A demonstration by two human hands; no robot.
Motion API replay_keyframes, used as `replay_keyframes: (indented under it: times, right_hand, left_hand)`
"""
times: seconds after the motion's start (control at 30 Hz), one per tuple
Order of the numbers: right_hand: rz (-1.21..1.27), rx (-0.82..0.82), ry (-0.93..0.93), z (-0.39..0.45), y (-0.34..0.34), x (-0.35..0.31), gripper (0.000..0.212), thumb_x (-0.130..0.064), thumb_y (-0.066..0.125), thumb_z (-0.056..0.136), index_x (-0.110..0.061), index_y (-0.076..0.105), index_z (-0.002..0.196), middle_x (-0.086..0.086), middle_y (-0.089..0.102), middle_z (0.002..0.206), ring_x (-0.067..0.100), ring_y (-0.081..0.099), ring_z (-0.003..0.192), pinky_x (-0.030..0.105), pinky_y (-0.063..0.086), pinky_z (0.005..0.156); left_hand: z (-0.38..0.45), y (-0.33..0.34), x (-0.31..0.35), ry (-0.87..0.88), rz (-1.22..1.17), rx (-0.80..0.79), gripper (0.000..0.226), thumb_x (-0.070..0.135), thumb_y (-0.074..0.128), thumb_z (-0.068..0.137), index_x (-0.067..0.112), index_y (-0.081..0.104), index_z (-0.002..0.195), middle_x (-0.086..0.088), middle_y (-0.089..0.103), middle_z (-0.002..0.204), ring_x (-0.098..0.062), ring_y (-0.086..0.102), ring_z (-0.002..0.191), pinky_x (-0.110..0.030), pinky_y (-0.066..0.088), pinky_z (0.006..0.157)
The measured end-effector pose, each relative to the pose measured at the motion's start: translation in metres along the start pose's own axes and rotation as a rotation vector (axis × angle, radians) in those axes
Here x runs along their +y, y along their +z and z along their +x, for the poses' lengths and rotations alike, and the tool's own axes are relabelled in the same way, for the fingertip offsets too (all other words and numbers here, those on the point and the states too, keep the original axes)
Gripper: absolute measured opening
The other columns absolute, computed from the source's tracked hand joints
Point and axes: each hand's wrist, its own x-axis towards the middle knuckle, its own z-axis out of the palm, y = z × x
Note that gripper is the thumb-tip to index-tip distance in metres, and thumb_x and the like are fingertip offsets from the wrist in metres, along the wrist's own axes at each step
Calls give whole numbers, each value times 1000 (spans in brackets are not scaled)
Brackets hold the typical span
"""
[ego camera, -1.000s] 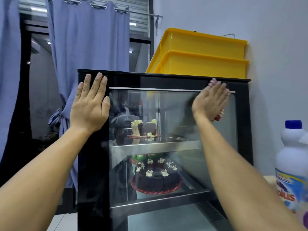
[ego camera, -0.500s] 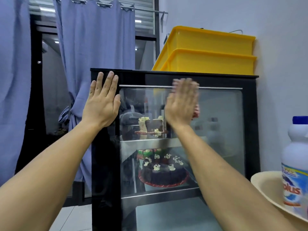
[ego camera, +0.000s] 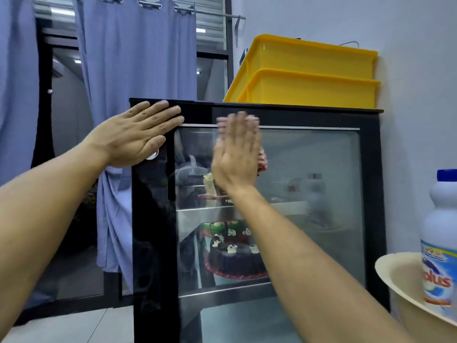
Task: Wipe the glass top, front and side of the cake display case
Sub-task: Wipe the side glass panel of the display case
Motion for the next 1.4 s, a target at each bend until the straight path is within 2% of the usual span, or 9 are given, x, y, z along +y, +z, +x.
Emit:
replay_keyframes:
  times: [0.13,0.3,0.53,0.73,0.87,1.0,1.13,1.3,1.4]
  right_hand:
    - [-47,-85,-696,-34,7,1,57,-35,34,110,-15,27,163,9,25,170,28,18,159,48,15,130]
    - [-16,61,74,12,5,-5,63,-35,24,107,-10,19,165,13,12,173,32,8,160,49,5,130]
    - [-28,-108,-731,-52,14,-17,61,-37,35,108,-15,24,164,9,19,172,28,13,160,50,13,129]
    - [6,6,-33,-17,7,-14,67,-35,24,104,-8,14,165,13,7,173,31,2,161,48,4,130]
    - [96,-171,-621,-98,18,-56,69,-35,39,103,-10,20,165,12,11,173,29,3,161,48,6,130]
    - [83,-146,-894,-95,24,-51,59,-34,40,107,-17,30,163,5,23,171,24,12,160,45,10,131]
    - [128,-139,-714,-83,20,-69,60,-35,42,106,-16,31,162,6,22,171,24,12,160,45,9,131]
    - [81,-167,-989,-72,29,-75,57,-35,35,109,-18,31,163,5,24,171,23,14,160,44,11,130]
    - [138,-100,-848,-65,29,-71,56,-32,40,107,-16,37,161,7,28,169,25,18,159,46,18,128]
  left_hand:
    - [-2,0,4,-30,-5,12,60,39,16,111,18,16,167,-1,10,175,-21,4,162,-39,1,132]
    - [-8,-1,11,-113,-26,6,61,41,13,111,19,11,168,2,6,175,-17,0,162,-35,-2,131]
    - [-9,-6,10,-142,-103,-11,57,37,14,112,26,11,167,8,6,174,-12,-5,161,-30,-5,130]
    - [-9,-6,3,-99,-79,-34,57,40,9,112,27,10,167,10,6,174,-13,-3,161,-35,2,131]
    - [-8,-5,3,-81,-63,-18,57,40,10,112,24,15,167,7,12,174,-17,4,162,-38,6,131]
    - [-9,-8,3,-86,-44,-38,58,43,7,112,25,11,167,7,8,175,-15,-1,162,-33,-1,131]
    - [-9,-6,3,-106,-38,-65,59,46,4,111,28,3,167,9,-1,175,-14,-8,161,-34,-4,131]
    - [-10,-6,1,-107,-36,-82,60,50,-2,110,30,-2,167,11,-7,174,-12,-12,160,-35,-4,131]
    - [-9,-6,1,-98,-48,-85,59,49,0,111,30,-3,167,11,-8,174,-12,-13,160,-36,-3,131]
